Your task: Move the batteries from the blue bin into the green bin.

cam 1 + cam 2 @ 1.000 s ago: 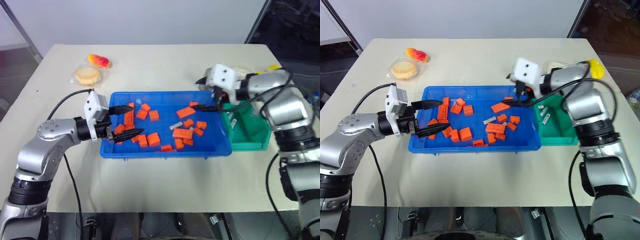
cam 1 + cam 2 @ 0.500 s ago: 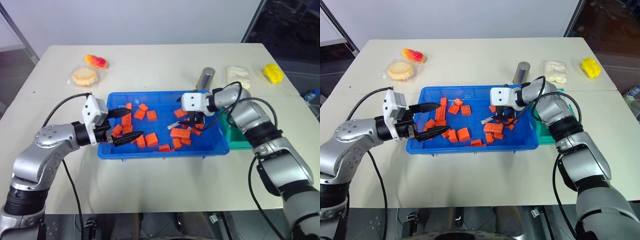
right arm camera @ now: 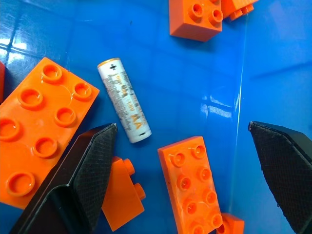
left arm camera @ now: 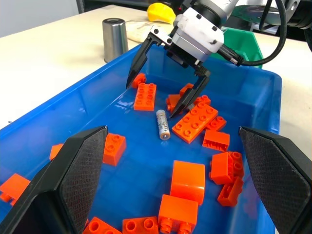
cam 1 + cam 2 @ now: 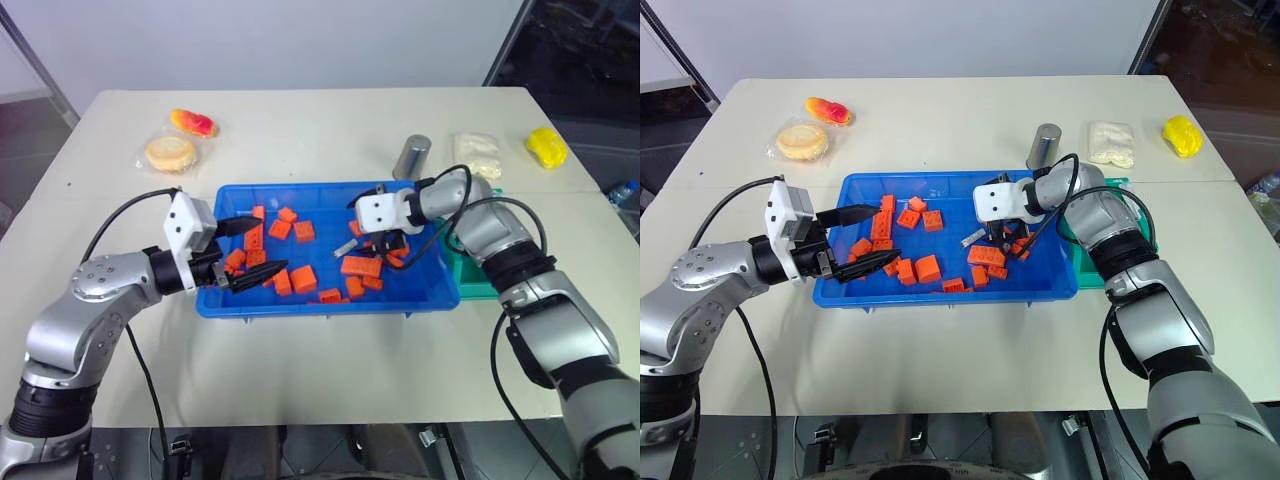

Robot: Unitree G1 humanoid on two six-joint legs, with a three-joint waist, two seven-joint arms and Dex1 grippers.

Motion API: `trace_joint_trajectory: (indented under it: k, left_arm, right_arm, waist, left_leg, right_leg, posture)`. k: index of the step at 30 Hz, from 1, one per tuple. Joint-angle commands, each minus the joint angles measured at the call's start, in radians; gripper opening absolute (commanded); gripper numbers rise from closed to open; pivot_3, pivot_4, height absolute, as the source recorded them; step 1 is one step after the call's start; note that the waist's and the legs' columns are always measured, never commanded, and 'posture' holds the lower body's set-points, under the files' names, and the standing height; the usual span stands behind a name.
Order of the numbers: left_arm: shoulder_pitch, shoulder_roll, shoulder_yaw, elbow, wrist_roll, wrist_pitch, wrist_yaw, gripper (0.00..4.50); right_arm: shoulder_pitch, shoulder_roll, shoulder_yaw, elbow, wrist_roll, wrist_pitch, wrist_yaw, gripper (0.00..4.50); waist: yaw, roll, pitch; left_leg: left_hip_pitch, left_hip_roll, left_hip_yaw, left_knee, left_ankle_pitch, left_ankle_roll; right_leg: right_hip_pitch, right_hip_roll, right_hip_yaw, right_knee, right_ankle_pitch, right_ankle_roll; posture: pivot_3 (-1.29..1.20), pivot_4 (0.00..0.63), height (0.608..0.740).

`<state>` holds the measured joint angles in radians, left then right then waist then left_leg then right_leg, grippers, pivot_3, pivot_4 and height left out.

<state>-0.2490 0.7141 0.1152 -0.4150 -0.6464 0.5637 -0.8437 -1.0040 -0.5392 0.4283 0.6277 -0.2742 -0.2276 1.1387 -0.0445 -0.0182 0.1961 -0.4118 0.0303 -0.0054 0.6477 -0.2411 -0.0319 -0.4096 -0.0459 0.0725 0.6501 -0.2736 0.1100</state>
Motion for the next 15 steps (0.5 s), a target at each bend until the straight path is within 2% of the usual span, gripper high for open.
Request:
trace_joint_trajectory:
  k: [1, 12, 15]
  left_arm:
    - [-0.016, -0.005, 0.017, -0.025, -0.013, -0.008, 0.003, 4.50]
    - [-0.013, -0.017, 0.019, -0.030, -0.004, -0.013, 0.021, 4.50]
    - [-0.009, -0.022, 0.022, -0.034, -0.003, -0.014, 0.032, 4.50]
  right_arm:
    - [-0.038, 0.020, 0.010, 0.012, -0.019, -0.034, -0.001, 4.45]
    - [-0.076, 0.082, 0.052, 0.140, -0.071, -0.100, 0.004, 4.45]
    - [-0.092, 0.097, 0.057, 0.180, -0.086, -0.120, 0.004, 3.53]
  waist:
    - [0.000, 0.000, 0.000]
    - [0.000, 0.000, 0.000]
    - [-0.001, 0.000, 0.000]
  left_leg:
    - [0.000, 0.000, 0.000, 0.000, 0.000, 0.000]
    - [0.002, 0.000, 0.000, 0.000, 0.000, 0.000]
    - [0.002, 0.000, 0.000, 0.000, 0.000, 0.000]
  right_leg:
    - [0.000, 0.000, 0.000, 0.000, 0.000, 0.000]
    - [0.001, 0.000, 0.000, 0.000, 0.000, 0.000]
    - [0.002, 0.000, 0.000, 0.001, 0.000, 0.000]
  posture:
    - [0.00, 0.150, 0.740]
    - [0.00, 0.150, 0.740]
    - [0.00, 0.150, 0.740]
